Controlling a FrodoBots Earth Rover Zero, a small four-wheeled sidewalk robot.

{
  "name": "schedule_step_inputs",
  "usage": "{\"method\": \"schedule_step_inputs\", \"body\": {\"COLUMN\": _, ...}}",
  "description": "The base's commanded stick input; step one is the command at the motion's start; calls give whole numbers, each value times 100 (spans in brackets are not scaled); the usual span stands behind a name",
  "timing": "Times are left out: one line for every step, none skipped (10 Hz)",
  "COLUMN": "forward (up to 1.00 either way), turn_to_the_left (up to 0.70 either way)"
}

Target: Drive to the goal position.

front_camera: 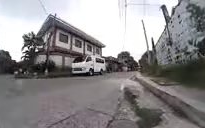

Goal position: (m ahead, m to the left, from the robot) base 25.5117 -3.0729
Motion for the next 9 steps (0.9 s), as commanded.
{"method": "schedule_step_inputs", "body": {"forward": 100, "turn_to_the_left": -39}}
{"method": "schedule_step_inputs", "body": {"forward": 100, "turn_to_the_left": -36}}
{"method": "schedule_step_inputs", "body": {"forward": 100, "turn_to_the_left": -26}}
{"method": "schedule_step_inputs", "body": {"forward": 100, "turn_to_the_left": 0}}
{"method": "schedule_step_inputs", "body": {"forward": 100, "turn_to_the_left": 0}}
{"method": "schedule_step_inputs", "body": {"forward": 100, "turn_to_the_left": 0}}
{"method": "schedule_step_inputs", "body": {"forward": 100, "turn_to_the_left": 0}}
{"method": "schedule_step_inputs", "body": {"forward": 100, "turn_to_the_left": 0}}
{"method": "schedule_step_inputs", "body": {"forward": 100, "turn_to_the_left": 0}}
